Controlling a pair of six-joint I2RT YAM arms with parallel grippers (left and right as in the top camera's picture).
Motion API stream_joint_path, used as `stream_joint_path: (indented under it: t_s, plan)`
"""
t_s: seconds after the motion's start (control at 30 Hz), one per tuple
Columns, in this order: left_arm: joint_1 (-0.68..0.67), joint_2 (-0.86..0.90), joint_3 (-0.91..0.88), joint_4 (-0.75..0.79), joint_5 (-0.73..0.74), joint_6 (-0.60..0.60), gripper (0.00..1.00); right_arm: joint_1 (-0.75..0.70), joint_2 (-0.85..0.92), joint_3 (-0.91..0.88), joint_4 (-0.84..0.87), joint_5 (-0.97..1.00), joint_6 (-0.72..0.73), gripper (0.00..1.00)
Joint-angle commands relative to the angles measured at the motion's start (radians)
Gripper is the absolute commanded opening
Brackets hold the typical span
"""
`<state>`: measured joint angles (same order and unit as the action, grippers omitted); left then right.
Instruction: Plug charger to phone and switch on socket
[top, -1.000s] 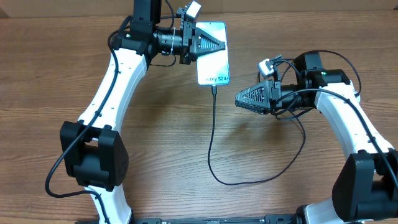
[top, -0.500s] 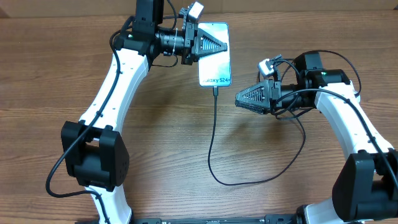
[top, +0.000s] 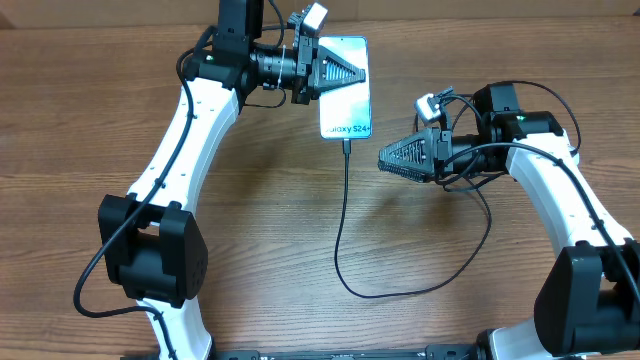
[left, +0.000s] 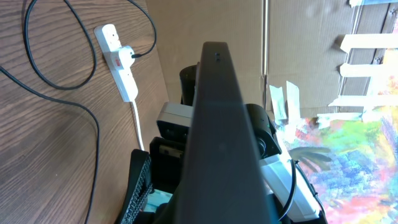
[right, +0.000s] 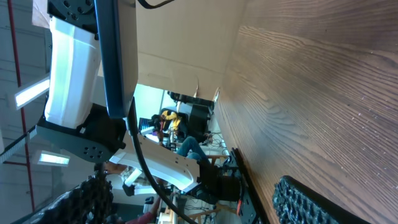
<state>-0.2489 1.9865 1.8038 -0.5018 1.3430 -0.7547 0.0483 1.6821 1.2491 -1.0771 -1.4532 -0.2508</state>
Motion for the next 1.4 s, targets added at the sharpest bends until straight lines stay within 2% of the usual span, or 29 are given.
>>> stream_joint_path:
  t_s: [0.0,0.83,0.93,1.13,1.27,1.37]
  plan:
    - [-0.011,-0.012,0.005,0.005,0.041,0.019,0.04,0.002,-0.014,0.009,0.002,-0.019,-0.005,0.84]
    - [-0.011,-0.012,0.005,0.004,0.037,0.019,0.04,0.004,-0.014,0.009,-0.002,-0.031,-0.004,0.89]
    - [-0.012,-0.012,0.005,0.005,0.038,0.019,0.04,0.005,-0.014,0.009,-0.002,-0.045,0.014,0.93]
    - [-0.013,-0.012,0.005,0.005,0.037,0.018,0.04,0.031,-0.014,0.009,0.011,-0.116,0.019,0.93]
    - [-0.014,-0.012,0.005,0.005,0.038,0.018,0.04,0.058,-0.014,0.009,0.042,-0.116,0.019,0.86]
    - [-0.017,-0.012,0.005,0.004,0.05,0.015,0.04,0.072,-0.014,0.009,0.065,-0.116,0.026,0.73]
